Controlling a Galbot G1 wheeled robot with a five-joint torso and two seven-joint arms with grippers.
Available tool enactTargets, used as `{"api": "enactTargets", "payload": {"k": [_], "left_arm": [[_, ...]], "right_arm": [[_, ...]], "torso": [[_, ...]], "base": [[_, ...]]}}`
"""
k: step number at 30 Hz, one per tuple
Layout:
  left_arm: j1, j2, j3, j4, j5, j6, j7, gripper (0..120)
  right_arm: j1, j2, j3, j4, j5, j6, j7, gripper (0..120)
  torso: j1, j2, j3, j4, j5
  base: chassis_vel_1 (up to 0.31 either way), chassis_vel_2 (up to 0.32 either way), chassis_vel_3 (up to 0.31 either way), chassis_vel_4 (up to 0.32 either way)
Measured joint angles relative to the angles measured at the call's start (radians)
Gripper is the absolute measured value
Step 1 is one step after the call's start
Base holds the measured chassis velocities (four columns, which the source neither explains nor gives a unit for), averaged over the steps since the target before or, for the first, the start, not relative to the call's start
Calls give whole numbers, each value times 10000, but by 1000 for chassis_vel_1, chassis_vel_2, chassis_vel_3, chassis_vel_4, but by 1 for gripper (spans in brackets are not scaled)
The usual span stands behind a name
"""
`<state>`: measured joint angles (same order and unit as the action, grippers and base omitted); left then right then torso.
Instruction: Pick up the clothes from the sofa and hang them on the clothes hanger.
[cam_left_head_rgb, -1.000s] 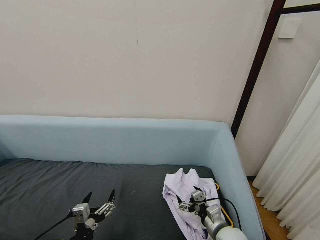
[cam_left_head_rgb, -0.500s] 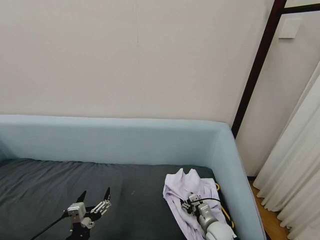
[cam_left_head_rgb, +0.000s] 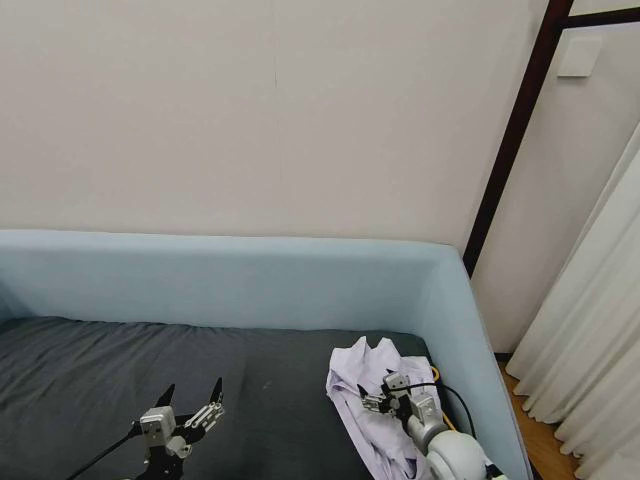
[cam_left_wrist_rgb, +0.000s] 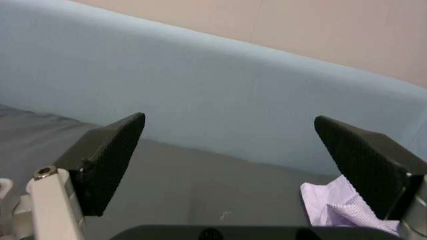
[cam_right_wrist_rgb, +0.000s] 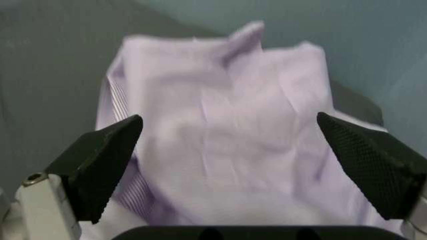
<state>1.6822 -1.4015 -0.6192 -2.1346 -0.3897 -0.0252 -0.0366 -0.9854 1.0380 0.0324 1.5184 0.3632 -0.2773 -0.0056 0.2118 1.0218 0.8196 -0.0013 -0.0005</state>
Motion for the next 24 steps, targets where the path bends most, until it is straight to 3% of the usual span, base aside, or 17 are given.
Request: {"api": "enactTargets", "payload": {"k": [11, 18, 24], "left_arm": [[30, -96, 23, -58, 62, -13, -15, 100], [42, -101, -26, -68, 65, -26, -33, 100], [10, -152, -15, -12, 99, -30, -44, 100]], "right_arm": [[-137, -273, 54, -327, -743, -599, -622, 100], [-158, -336, -6, -298, -889, -488, -1137, 81], [-255, -427, -59, -110, -1230, -236, -1355, 80]], "torso": [[0, 0, 0, 1, 1], [0, 0, -1, 1, 0], [0, 0, -1, 1, 0]], "base": [[0, 0, 0, 0], [0, 0, 0, 0], [0, 0, 0, 0]]}}
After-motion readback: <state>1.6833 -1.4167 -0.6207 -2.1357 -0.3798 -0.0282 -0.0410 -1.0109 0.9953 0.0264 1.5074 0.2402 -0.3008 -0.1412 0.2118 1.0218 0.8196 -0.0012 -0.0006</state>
